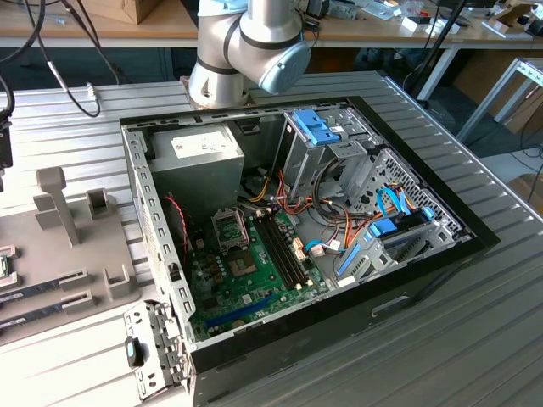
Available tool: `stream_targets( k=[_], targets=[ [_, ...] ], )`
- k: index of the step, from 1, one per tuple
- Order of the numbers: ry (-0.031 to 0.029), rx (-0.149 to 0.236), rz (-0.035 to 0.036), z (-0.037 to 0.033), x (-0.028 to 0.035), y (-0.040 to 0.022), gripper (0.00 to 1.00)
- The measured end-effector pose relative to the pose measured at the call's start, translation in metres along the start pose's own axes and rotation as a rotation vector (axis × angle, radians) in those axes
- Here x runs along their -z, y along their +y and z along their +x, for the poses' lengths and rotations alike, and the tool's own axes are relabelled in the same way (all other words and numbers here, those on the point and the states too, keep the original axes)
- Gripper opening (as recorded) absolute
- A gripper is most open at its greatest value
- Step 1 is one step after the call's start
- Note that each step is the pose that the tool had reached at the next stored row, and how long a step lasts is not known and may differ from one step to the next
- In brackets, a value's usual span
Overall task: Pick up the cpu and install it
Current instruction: 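Pick up the cpu and move it towards the insertion slot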
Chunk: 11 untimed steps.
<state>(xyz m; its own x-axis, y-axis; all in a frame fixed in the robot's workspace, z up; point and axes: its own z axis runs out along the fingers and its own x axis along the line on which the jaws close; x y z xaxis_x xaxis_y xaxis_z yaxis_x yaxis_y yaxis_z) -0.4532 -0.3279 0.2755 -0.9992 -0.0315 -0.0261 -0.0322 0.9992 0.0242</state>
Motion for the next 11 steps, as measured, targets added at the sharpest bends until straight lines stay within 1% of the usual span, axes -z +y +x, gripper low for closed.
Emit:
stream_targets(
  k=[4,11],
  targets=[
    [-0.0001,0.001,-0.0001,0.0002,-0.0007,-0.0059,0.6],
    [-0.0001,0.002,-0.0001,0.0004,-0.0018,-0.0107,0.6]
  ],
)
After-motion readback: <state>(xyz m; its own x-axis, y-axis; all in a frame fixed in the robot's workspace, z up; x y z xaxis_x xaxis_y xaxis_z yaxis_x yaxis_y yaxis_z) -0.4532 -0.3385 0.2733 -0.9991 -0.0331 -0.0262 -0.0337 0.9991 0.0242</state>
